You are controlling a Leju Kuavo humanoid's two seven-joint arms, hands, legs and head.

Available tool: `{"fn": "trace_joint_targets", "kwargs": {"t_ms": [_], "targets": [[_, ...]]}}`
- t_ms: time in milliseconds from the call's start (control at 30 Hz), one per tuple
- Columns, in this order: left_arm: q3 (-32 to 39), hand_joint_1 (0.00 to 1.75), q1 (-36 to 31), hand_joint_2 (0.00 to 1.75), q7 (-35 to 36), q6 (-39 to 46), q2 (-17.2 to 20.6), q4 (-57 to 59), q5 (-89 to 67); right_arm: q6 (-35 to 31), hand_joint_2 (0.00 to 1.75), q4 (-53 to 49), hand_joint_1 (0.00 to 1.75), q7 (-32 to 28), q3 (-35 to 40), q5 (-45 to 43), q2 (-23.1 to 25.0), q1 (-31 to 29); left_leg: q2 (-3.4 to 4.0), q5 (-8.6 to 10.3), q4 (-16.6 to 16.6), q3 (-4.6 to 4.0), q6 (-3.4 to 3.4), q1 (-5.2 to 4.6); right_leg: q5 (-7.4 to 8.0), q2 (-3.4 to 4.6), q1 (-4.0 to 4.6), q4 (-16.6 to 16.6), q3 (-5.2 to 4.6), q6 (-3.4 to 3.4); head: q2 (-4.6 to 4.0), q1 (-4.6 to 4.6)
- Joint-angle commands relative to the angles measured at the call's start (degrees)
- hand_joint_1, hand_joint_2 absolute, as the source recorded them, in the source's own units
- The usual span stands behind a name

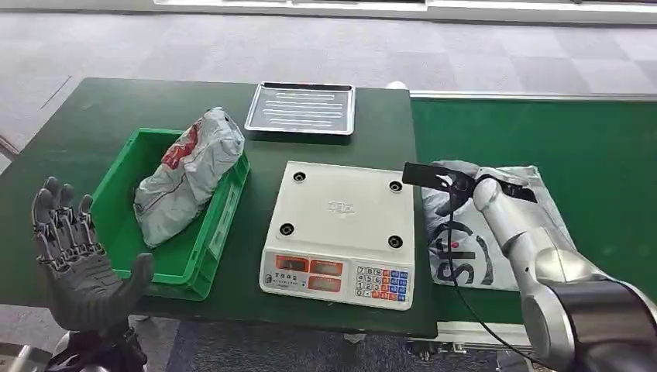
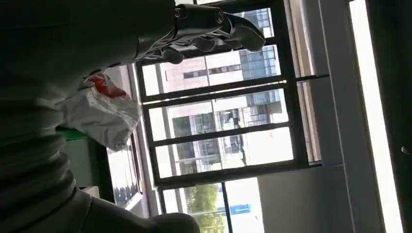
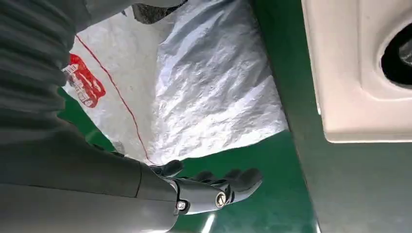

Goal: Moved the parcel from conveyor to table for the left to box.

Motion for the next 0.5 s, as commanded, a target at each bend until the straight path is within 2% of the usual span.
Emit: {"fn": "trace_joint_targets", "kwargs": {"t_ms": [33,67,133,200,233,300,400,500], "targets": [[2.83,0.0,0.03,1.75,0.29,0.06,-0.18,1.02,-0.11,-1.05,1.75,2.04,0.0,1.61,4.63,-0.35,-1.29,-1.37,0.1,-0.03,-0.1,0.18,0.01,0.0,0.0,0.08,0.01,-0.11,0.16,-0.05,0.0,0.0],[3.05,0.0,0.22,1.75,0.29,0.17,-0.37,0.79,-0.12,-2.36,1.75,1.8,0.0,2.87,4.71,-0.79,-1.96,-1.23,0.11,-0.03,-0.16,0.25,0.01,0.01,0.01,0.1,0.03,-0.18,0.23,-0.07,0.0,0.0],[3.36,0.0,1.05,1.75,0.26,0.48,-0.48,-0.03,-0.26,-8.96,1.75,0.75,0.0,6.3,3.96,-2.92,-2.58,-0.84,-0.06,-0.02,-0.12,0.2,0.02,0.0,-0.04,-0.07,0.02,-0.13,0.23,-0.05,0.0,0.0],[3.45,0.0,2.3,1.75,0.25,0.82,-0.67,-1.24,-0.39,-14.46,1.75,0.07,0.0,13.01,5.24,-2.08,-2.79,-1.24,-0.01,-0.03,-0.14,0.26,0.03,0.01,-0.03,-0.03,0.03,-0.18,0.26,-0.06,0.0,0.0],[3.35,0.0,2.58,1.75,0.25,0.95,-0.85,-1.53,-0.42,-14.55,1.75,0.23,0.0,16.19,7.11,-0.08,-3.3,-1.73,0.02,-0.04,-0.05,0.12,0.02,-0.01,-0.03,0.0,0.0,-0.08,0.11,-0.03,0.0,0.0],[2.56,0.0,2.49,1.75,0.26,1.31,-1.02,-1.22,-0.44,-11.61,1.75,0.56,0.0,15.6,9.41,0.66,-5.28,-2.38,0.1,-0.08,-0.05,0.17,0.04,-0.02,-0.03,0.06,-0.01,-0.09,0.15,-0.04,0.0,0.0],[2.06,0.0,2.06,1.75,0.26,1.76,-1.01,-0.03,-0.39,-6.56,1.75,1.15,0.0,10.18,12.36,0.51,-7.63,-3.42,-0.09,-0.03,-0.03,0.09,0.06,-0.04,-0.05,-0.07,-0.04,-0.05,0.12,-0.02,0.0,0.0],[1.99,0.0,1.84,1.75,0.21,2.0,-0.67,0.54,-0.46,-4.43,1.75,0.37,0.0,7.74,13.37,-1.44,-9.17,-3.14,-0.04,-0.04,-0.05,0.11,0.08,-0.05,-0.04,-0.06,-0.05,-0.05,0.11,-0.04,0.0,0.0]]}}
